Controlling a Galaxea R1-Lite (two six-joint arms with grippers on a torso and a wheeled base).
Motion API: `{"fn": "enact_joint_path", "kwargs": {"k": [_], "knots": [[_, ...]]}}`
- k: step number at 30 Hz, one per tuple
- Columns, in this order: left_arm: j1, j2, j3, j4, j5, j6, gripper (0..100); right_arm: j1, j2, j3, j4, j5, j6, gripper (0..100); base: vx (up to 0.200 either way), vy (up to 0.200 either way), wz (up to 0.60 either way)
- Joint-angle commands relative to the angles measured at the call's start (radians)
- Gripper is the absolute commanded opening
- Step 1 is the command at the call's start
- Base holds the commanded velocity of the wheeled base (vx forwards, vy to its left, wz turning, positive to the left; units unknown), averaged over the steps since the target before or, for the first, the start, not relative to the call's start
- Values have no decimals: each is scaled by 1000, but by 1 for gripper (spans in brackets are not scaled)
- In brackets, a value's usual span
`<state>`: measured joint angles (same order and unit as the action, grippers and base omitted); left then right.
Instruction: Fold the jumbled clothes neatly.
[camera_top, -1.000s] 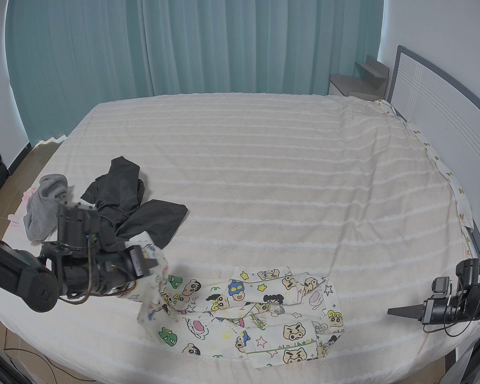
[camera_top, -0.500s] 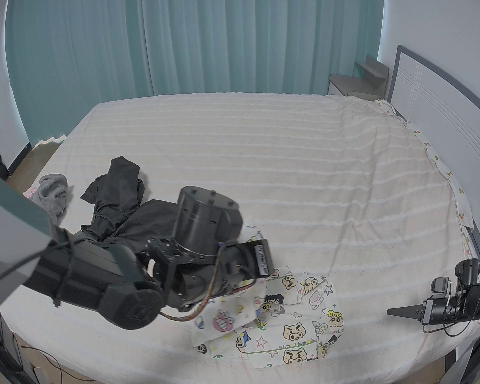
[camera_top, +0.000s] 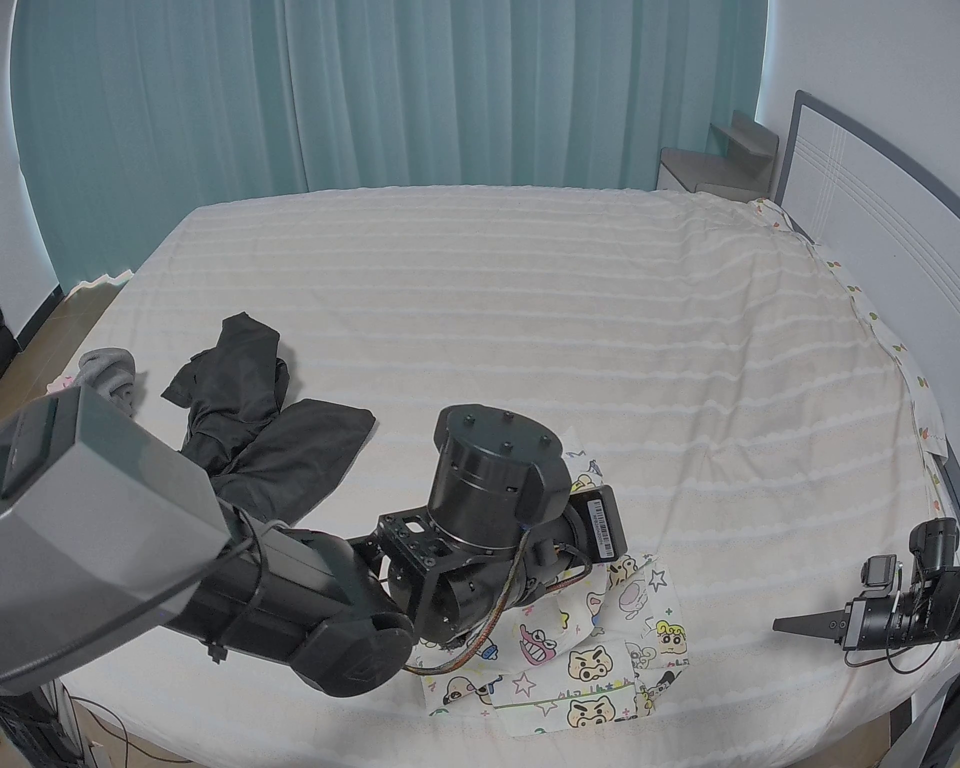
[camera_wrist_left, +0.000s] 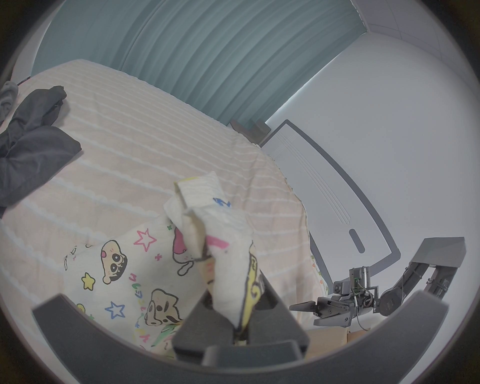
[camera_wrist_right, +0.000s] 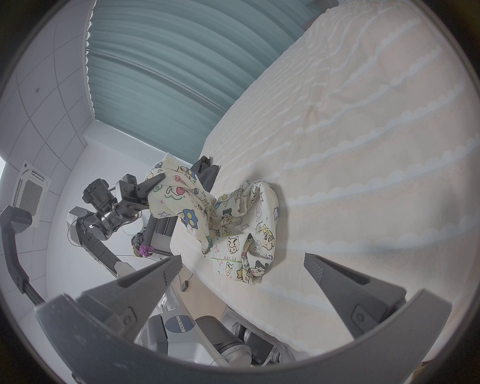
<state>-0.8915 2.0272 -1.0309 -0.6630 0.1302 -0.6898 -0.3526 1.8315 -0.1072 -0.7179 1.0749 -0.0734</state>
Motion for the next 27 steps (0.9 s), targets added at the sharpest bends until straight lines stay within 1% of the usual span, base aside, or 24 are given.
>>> {"fn": "enact_joint_path", "kwargs": {"k": [1, 4, 12, 15, 19, 21, 27], "knots": [[-1, 8, -2, -15, -1, -1, 0, 0, 2, 0, 0, 0, 0, 100, 0, 0, 0], [-3, 4, 0, -38, -11, -1, 0, 1, 2, -2, 0, 0, 0, 100, 0, 0, 0], [-7, 2, -8, -43, -14, 6, 0, 1, 2, -3, 0, 0, 0, 100, 0, 0, 0], [-7, 1, -15, -43, -12, 21, 0, 1, 2, -5, 0, 0, 0, 100, 0, 0, 0], [-14, -1, -18, -75, -7, 92, 0, 1, 2, -5, 0, 0, 0, 100, 0, 0, 0], [-14, -2, -21, -73, -7, 110, 0, 1, 3, -5, 0, 0, 0, 100, 0, 0, 0], [-14, -2, -21, -76, -9, 113, 0, 1, 3, -5, 0, 0, 0, 100, 0, 0, 0]]}}
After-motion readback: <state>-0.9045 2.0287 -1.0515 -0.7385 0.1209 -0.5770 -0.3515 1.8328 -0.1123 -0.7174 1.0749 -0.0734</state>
